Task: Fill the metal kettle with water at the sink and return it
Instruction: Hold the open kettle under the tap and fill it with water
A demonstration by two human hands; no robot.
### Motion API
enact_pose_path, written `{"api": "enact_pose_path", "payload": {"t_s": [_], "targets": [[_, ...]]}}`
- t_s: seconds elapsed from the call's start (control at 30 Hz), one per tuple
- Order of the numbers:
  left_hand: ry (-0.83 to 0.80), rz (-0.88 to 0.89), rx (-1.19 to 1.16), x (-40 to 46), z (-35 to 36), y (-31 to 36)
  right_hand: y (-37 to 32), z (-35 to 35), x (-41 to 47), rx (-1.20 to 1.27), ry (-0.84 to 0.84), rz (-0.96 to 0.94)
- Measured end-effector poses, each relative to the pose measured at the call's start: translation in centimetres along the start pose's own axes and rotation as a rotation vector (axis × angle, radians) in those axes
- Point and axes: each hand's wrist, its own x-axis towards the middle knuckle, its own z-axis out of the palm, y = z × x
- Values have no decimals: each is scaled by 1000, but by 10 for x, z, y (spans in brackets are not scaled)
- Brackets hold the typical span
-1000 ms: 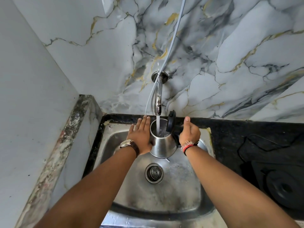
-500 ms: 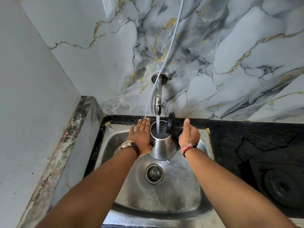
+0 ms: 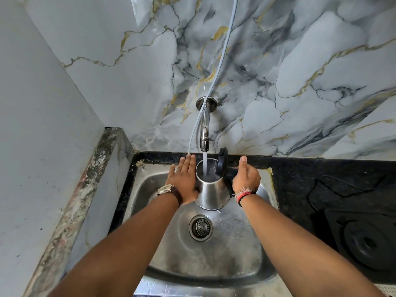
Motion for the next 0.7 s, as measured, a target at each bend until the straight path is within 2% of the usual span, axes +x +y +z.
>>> {"api": "enact_pose_path", "payload": {"t_s": [0.17, 0.37, 0.43, 0.57, 0.7], "targets": [[-19, -2, -5, -1, 0, -2, 1, 1, -2, 0, 4, 4], [-28, -21, -146, -3, -11, -9, 4, 3, -3, 15, -3, 18], [48, -20, -156, -1, -21, -12, 4, 3, -3, 18, -1, 26], [335, 46, -297, 10, -44, -11, -1, 2, -4, 27, 5, 29], [337, 180, -511, 24, -70, 4, -5, 1, -4, 24, 8, 14]]}}
